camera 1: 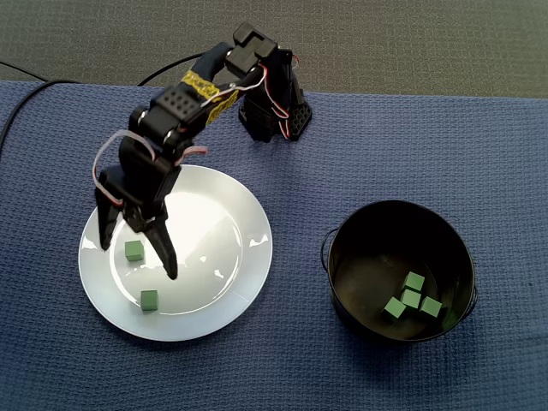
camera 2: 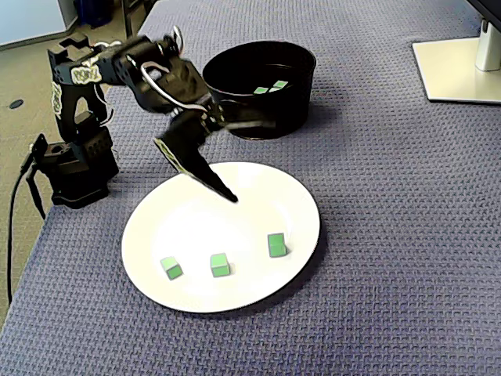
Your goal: Pick up the items on the white plate and put them in the black container.
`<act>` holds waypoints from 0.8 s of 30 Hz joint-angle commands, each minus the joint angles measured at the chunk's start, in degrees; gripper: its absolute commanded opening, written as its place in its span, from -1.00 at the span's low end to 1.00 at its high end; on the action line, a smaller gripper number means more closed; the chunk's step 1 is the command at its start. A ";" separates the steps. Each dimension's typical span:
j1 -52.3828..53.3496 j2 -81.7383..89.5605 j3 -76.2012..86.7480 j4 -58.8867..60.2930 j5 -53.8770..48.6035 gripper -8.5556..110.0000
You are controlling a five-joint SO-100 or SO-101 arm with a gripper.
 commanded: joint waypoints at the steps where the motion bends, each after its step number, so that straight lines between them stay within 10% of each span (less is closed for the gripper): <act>1: 1.58 -0.44 8.00 -17.23 -16.08 0.14; 24: -4.13 -8.44 28.04 -43.59 -27.95 0.10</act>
